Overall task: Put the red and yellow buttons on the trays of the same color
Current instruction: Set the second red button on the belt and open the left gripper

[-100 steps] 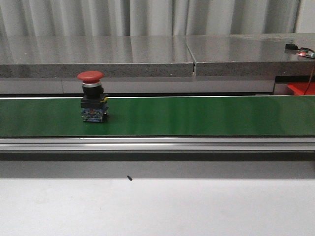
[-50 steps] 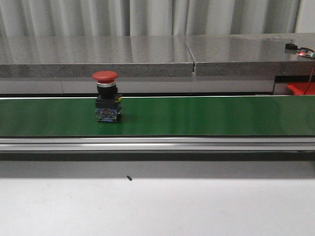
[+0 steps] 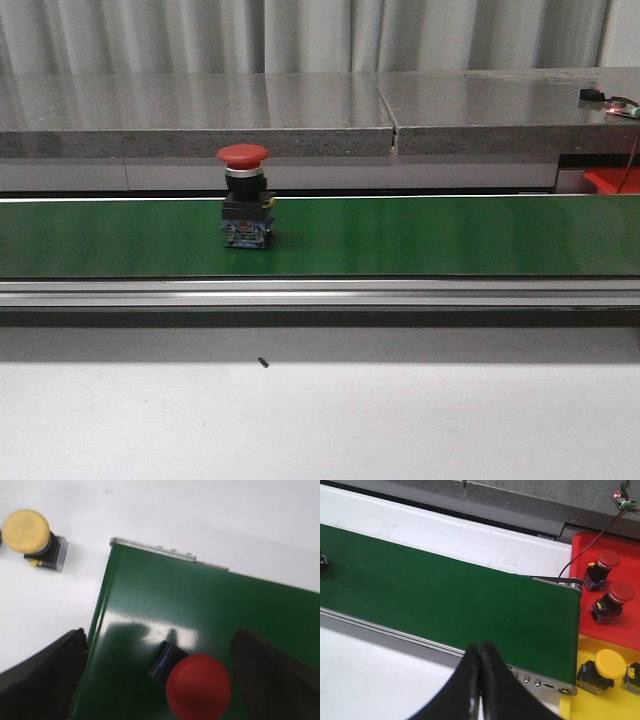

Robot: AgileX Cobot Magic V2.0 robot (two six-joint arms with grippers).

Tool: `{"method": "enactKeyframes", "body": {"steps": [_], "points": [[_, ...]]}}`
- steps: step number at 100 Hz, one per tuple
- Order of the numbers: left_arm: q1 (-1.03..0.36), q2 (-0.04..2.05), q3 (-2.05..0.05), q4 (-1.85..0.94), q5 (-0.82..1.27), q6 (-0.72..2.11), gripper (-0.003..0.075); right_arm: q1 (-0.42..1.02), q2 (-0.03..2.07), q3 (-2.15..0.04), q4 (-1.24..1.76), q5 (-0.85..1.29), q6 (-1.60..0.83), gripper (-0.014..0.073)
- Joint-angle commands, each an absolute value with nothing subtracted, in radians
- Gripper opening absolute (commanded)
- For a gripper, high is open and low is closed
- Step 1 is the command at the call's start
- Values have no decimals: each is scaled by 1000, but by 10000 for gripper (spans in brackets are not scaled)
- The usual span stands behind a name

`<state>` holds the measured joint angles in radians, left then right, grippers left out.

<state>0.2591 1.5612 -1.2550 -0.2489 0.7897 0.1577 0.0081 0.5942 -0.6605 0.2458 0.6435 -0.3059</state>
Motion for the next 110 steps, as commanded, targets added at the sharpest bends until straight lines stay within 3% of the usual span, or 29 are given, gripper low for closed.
{"method": "enactKeyframes", "body": {"steps": [1, 37, 73, 94, 110], "points": [[254, 1478, -1300, -305, 744, 161, 580, 11, 593, -685, 251, 580, -316, -69], [164, 1254, -1238, -354, 585, 288, 577, 11, 593, -685, 251, 580, -316, -69], [116, 961, -915, -350, 476, 290, 504, 11, 593, -685, 251, 580, -316, -69], [116, 754, -734, -350, 457, 290, 400, 11, 593, -685, 251, 580, -316, -69], [116, 631, -650, -350, 468, 290, 235, 11, 593, -685, 251, 580, -316, -69]]}}
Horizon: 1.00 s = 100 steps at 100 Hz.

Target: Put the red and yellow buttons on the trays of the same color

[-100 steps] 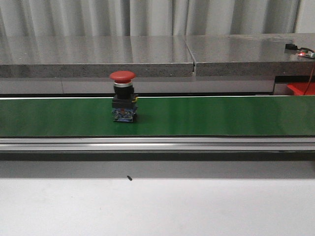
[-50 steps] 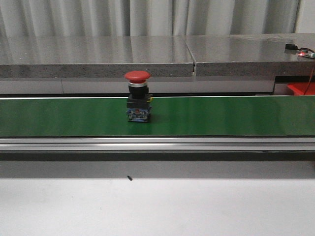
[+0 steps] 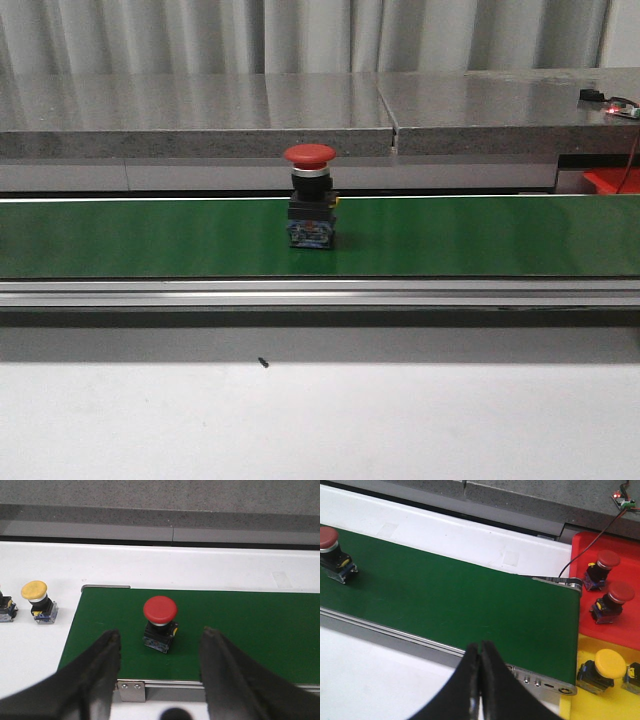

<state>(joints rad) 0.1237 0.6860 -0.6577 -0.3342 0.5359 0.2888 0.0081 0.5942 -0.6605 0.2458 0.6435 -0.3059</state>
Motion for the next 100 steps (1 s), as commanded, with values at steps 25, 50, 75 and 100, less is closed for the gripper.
{"method": "enactKeyframes", "body": {"steps": [25, 50, 75, 100], "points": [[116, 588, -621, -350, 526, 290, -20, 11, 593, -685, 251, 541, -316, -69], [116, 589, -621, -350, 527, 290, -20, 11, 593, -685, 282, 551, -315, -67], [116, 589, -621, -350, 527, 290, -20, 11, 593, -685, 370, 596, -315, 291], [116, 589, -621, -350, 527, 290, -20, 11, 613, -690, 440, 603, -315, 617]]}}
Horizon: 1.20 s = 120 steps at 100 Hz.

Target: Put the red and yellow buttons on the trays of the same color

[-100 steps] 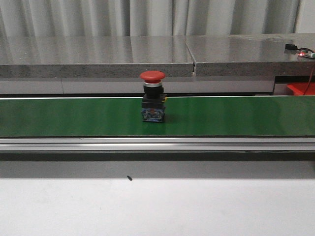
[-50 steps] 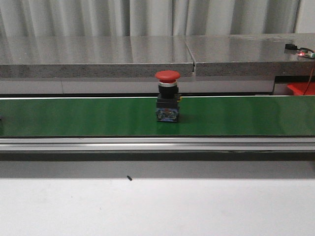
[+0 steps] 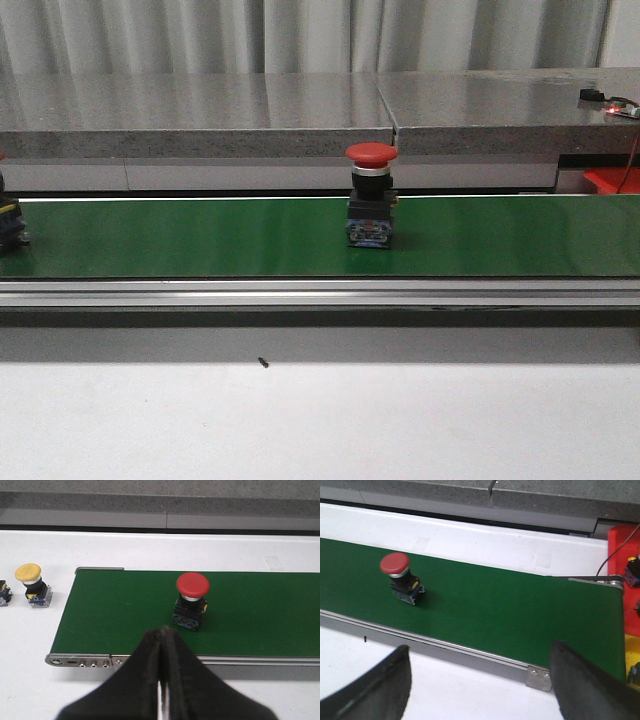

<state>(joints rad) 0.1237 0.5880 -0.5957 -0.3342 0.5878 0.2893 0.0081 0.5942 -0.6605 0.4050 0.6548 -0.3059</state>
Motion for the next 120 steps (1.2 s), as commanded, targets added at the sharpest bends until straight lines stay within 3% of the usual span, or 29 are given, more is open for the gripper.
{"method": "enactKeyframes", "body": {"steps": [1, 12, 45, 77, 120], "points": [[116, 589, -621, -350, 527, 290, -20, 11, 616, -693, 440, 607, -315, 614], [116, 589, -621, -350, 527, 290, -20, 11, 687, -744, 440, 673, -316, 573], [116, 589, -621, -350, 527, 290, -20, 27, 1008, -978, 443, 833, -368, 572], [116, 589, -621, -350, 528, 290, -20, 131, 1289, -1070, 405, 809, -400, 572], [116, 589, -621, -350, 528, 290, -20, 224, 1471, -1160, 350, 732, -400, 572]]}}
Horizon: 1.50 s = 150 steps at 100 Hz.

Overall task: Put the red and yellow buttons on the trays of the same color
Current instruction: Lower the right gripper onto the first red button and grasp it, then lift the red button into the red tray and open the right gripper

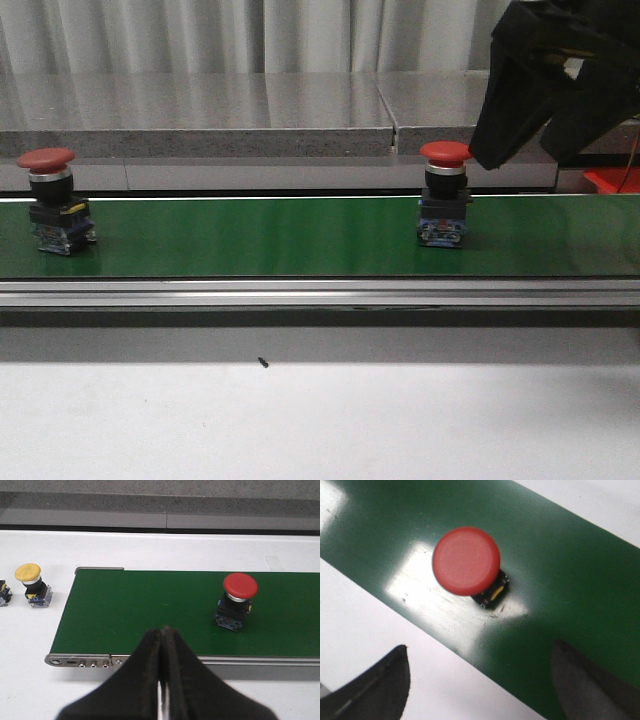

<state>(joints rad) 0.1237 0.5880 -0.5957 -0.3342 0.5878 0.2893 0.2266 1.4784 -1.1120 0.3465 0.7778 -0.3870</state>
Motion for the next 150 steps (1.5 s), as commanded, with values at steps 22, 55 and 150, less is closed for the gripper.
{"method": "enactKeyframes", "body": {"steps": [22, 55, 150], "points": [[116, 589, -621, -350, 530, 290, -20, 224, 1529, -1197, 349, 700, -400, 572], [116, 589, -621, -350, 530, 290, -20, 224, 1608, -1208, 347, 638, -400, 572], [116, 589, -621, -350, 530, 290, -20, -9, 1629, -1564, 334, 906, -393, 168]]}}
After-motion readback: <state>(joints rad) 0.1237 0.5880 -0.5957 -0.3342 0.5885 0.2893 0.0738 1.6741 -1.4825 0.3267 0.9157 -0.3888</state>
